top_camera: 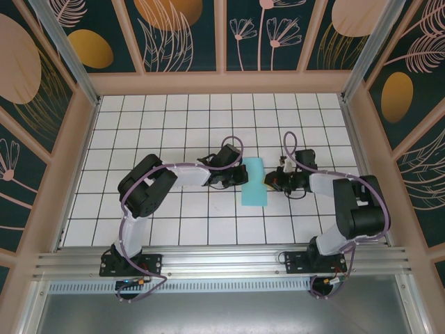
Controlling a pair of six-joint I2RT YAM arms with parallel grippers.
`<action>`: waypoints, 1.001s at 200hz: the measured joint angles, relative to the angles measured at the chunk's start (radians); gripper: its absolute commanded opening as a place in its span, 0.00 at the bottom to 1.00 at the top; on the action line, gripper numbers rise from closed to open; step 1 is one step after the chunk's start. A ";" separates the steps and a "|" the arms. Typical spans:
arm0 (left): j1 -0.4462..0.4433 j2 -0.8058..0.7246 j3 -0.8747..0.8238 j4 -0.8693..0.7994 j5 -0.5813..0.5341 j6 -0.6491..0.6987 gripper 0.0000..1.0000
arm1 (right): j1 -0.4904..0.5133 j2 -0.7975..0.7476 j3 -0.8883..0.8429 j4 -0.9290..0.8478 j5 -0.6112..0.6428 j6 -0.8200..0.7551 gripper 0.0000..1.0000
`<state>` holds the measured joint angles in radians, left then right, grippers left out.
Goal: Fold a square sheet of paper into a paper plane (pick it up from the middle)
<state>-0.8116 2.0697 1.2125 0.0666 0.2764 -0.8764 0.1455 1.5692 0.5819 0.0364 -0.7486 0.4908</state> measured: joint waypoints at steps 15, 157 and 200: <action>0.000 0.000 0.000 0.000 0.000 0.001 0.00 | -0.011 0.040 -0.004 0.001 0.012 -0.009 0.01; 0.000 0.003 0.011 -0.016 0.000 0.011 0.00 | -0.028 0.095 0.103 -0.024 -0.008 -0.016 0.02; 0.000 0.005 0.012 -0.016 0.001 0.011 0.00 | -0.030 0.142 0.109 -0.043 0.025 -0.027 0.03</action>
<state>-0.8116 2.0750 1.2243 0.0509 0.2775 -0.8650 0.1154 1.7115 0.6910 -0.0071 -0.7235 0.4641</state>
